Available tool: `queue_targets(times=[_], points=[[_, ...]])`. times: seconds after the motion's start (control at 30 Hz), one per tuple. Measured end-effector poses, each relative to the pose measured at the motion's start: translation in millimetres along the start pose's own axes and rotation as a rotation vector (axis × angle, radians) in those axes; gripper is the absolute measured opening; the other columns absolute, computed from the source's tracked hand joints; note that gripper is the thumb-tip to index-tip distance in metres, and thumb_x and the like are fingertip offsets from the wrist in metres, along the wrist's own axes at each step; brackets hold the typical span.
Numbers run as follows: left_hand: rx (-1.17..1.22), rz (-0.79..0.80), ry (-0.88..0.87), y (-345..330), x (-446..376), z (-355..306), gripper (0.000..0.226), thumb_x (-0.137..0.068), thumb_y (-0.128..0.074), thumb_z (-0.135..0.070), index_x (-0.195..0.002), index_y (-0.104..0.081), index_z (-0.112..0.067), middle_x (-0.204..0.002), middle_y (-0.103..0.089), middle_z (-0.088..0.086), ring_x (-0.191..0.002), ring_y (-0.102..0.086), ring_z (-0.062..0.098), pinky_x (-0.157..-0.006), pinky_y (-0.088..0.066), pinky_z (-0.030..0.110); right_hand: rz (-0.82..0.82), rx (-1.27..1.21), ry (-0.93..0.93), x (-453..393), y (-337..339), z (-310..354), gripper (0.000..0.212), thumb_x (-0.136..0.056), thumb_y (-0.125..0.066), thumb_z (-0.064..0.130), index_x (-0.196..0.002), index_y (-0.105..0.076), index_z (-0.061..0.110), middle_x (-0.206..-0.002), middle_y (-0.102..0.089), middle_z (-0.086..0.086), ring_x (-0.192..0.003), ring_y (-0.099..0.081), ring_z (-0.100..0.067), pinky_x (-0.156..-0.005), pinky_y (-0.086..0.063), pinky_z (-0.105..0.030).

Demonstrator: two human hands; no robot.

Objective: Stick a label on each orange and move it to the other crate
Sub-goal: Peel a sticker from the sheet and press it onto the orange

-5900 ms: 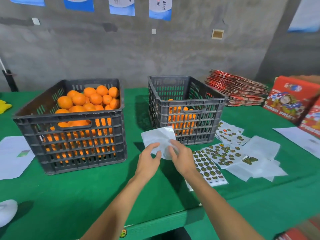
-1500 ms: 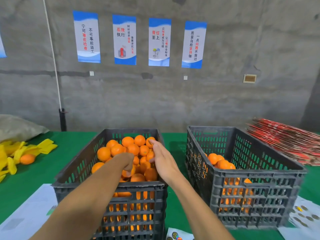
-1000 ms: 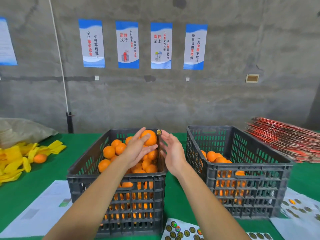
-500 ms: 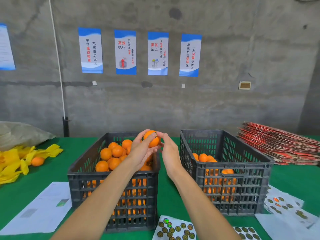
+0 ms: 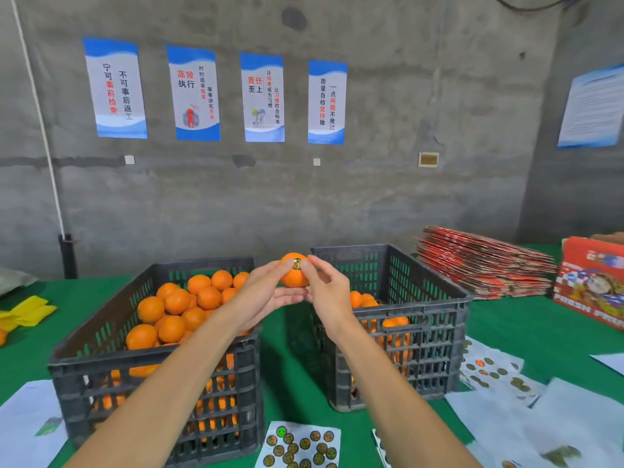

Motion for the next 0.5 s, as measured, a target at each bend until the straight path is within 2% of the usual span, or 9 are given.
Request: queue_targets(times=[0.07,0.17,0.2,0.27,0.37,0.43,0.5], points=[[-0.039,0.0,0.039,-3.2,-11.9,8.5,0.027,-0.106,-0.055,-0.033,-0.127,-0.06,-0.017,-0.119,-0.074,0.014,-0.102,-0.074,0.039,-0.08,-0.064,0.04,-0.066,0.104,0.03,-8.4,19.6,4.8,0.033,-0.094,-0.073,0.03,-0.125,-0.069,0.019,-0.116,-0.072,-0.003,-0.109,-0.069,-0.023,-0.097,-0.057,-0.046],[-0.327,-0.178,0.023,22.4,-29.6,12.6,0.03,-0.104,-0.058,-0.036,-0.13,-0.057,-0.022,-0.128,-0.063,0.001,-0.098,-0.075,0.023,-0.076,-0.061,0.036,-0.193,0.434,0.112,-21.7,59.1,14.9,0.038,-0.093,-0.071,0.033,-0.129,-0.064,0.024,-0.125,-0.063,-0.002,-0.115,-0.061,-0.022,-0.103,-0.049,-0.042],[-0.428,-0.253,0.009,39.0,-32.6,12.1,0.032,-0.104,-0.059,-0.033,-0.133,-0.057,-0.018,-0.131,-0.062,0.003,-0.099,-0.072,0.021,-0.079,-0.059,0.035,-0.219,0.57,0.132,-25.6,71.0,16.9,0.039,-0.094,-0.07,0.034,-0.131,-0.062,0.026,-0.128,-0.058,-0.003,-0.115,-0.059,-0.025,-0.101,-0.048,-0.04],[-0.654,-0.383,-0.001,79.1,-34.5,11.7,0.035,-0.104,-0.059,-0.02,-0.135,-0.057,-0.006,-0.131,-0.065,0.015,-0.104,-0.067,0.028,-0.085,-0.05,0.035,-0.247,0.792,0.152,-32.1,91.1,17.3,0.036,-0.096,-0.066,0.034,-0.131,-0.06,0.031,-0.135,-0.049,-0.004,-0.118,-0.053,-0.031,-0.092,-0.046,-0.039],[-0.968,-0.463,0.122,142.3,-26.8,26.8,0.036,-0.102,-0.059,-0.011,-0.135,-0.056,0.004,-0.124,-0.066,0.029,-0.109,-0.063,0.039,-0.089,-0.048,0.04,-0.251,0.973,0.156,-39.1,109.4,5.8,0.032,-0.101,-0.059,0.031,-0.132,-0.058,0.032,-0.142,-0.044,0.0,-0.122,-0.044,-0.032,-0.08,-0.035,-0.036],[-0.998,-0.453,0.198,169.9,-20.0,39.0,0.035,-0.098,-0.063,-0.005,-0.132,-0.058,0.005,-0.116,-0.068,0.025,-0.098,-0.064,0.036,-0.084,-0.049,0.038,-0.241,1.03,0.185,-39.8,112.4,-3.7,0.03,-0.103,-0.056,0.026,-0.132,-0.061,0.026,-0.143,-0.046,-0.001,-0.123,-0.042,-0.032,-0.085,-0.036,-0.034],[-0.977,-0.417,0.255,181.9,-18.6,47.5,0.033,-0.096,-0.067,-0.002,-0.128,-0.061,0.003,-0.108,-0.069,0.021,-0.088,-0.061,0.027,-0.08,-0.05,0.036,-0.238,1.025,0.24,-37.5,110.3,-9.6,0.028,-0.105,-0.053,0.022,-0.129,-0.065,0.018,-0.141,-0.051,-0.003,-0.126,-0.043,-0.029,-0.097,-0.042,-0.037]])
Point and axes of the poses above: each hand's wrist, its own x-axis away from the middle knuckle, its own y-axis out of the back of the hand, z = x × y, the point moved 9 cm from there along -x, towards the middle knuckle
